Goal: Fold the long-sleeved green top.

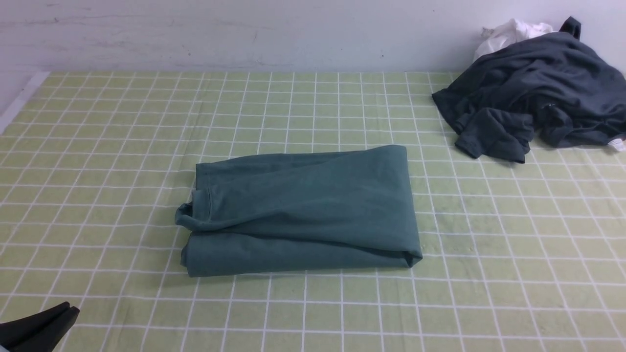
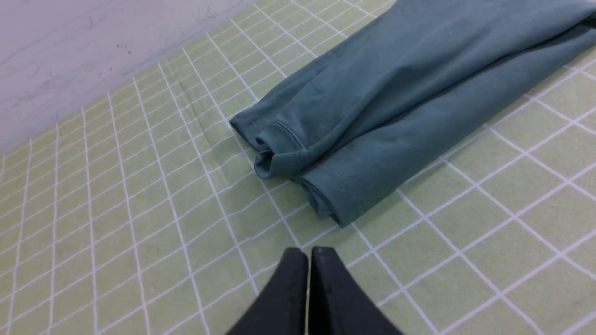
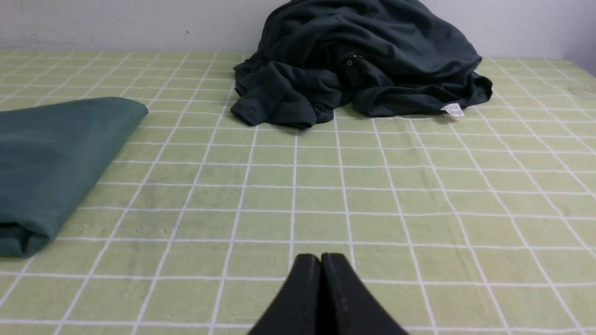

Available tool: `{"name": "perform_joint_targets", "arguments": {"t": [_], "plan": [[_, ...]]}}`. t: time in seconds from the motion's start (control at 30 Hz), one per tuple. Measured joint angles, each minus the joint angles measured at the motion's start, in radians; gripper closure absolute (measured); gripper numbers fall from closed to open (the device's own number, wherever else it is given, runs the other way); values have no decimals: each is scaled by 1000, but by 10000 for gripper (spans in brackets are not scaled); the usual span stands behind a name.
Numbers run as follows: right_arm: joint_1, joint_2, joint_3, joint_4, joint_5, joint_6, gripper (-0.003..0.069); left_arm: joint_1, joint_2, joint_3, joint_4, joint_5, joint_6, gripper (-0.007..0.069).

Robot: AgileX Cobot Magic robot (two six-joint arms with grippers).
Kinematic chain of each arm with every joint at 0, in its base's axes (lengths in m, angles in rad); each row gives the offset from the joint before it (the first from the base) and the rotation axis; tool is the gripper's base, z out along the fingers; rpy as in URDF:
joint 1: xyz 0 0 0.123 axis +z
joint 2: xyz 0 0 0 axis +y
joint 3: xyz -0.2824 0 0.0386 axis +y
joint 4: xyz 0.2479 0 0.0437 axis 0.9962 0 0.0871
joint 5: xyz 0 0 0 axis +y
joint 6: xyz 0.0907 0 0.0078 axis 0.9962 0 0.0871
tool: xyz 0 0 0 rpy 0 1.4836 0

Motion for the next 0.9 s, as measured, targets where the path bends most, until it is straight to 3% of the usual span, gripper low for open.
{"name": "perform_joint_targets", "arguments": {"t": [0.9], "plan": [[-2,0,0,6,3,-47,675,0,-11,13,0,-5,0,629]]}}
